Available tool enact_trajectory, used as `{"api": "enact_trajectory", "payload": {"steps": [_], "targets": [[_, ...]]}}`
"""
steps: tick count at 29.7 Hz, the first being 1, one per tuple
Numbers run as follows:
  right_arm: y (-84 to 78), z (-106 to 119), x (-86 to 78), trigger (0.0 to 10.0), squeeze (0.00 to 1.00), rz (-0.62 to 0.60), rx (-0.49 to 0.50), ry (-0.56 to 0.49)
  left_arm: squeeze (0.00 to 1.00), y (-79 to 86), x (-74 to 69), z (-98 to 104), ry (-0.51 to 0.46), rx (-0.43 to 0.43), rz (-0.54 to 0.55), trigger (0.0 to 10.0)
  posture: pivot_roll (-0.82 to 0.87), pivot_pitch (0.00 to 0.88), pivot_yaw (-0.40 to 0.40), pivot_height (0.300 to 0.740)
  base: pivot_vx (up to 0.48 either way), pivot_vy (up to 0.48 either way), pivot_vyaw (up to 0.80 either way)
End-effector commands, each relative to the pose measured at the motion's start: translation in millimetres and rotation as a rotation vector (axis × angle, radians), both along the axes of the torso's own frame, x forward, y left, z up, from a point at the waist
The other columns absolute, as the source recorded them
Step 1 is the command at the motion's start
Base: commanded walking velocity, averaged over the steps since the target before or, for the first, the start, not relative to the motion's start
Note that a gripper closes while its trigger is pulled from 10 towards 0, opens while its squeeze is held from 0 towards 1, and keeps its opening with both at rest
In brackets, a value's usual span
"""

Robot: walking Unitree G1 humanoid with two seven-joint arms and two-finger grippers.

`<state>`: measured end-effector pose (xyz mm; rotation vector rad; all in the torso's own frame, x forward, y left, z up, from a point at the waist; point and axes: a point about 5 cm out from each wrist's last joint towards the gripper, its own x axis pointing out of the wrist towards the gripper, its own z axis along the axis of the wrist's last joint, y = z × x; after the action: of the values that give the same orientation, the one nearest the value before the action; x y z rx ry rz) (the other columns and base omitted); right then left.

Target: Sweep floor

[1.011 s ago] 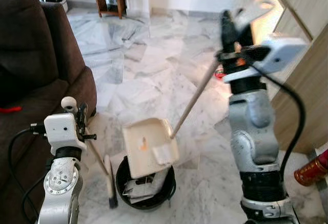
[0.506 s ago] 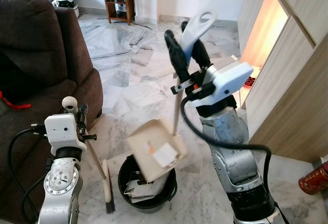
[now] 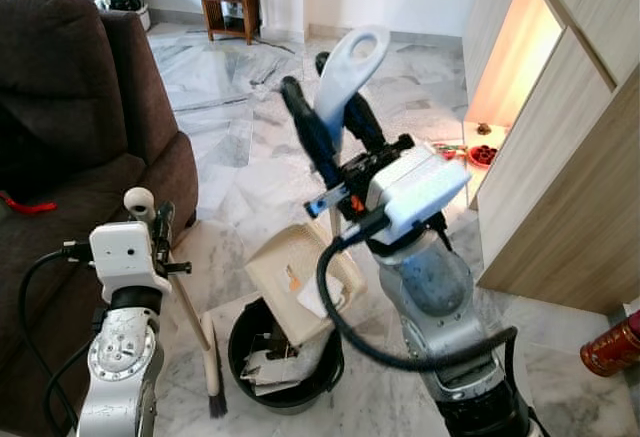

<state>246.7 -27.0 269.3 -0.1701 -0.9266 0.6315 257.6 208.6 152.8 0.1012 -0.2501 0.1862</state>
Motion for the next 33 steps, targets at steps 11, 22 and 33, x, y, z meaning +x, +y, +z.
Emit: {"api": "enact_trajectory", "payload": {"steps": [11,22,33], "targets": [[4.8,14.7,-22.0,10.0,0.00,0.046,-0.043,-0.162,0.00,-1.2,0.1,11.5,-0.066,0.009,-0.008,10.0,0.03,0.078,-0.004,0.740,0.000,0.000,0.00],[7.2,13.1,-28.9,10.0,0.00,0.084,-0.067,-0.154,0.00,-0.6,1.1,11.1,-0.069,0.007,-0.006,10.0,0.03,0.073,-0.008,0.740,0.000,0.000,0.00],[7.3,7.7,-28.9,10.0,0.00,0.084,-0.155,-0.195,0.00,-0.3,2.2,11.2,-0.074,0.004,-0.003,10.0,0.03,0.065,-0.012,0.740,0.000,0.000,0.00]]}}
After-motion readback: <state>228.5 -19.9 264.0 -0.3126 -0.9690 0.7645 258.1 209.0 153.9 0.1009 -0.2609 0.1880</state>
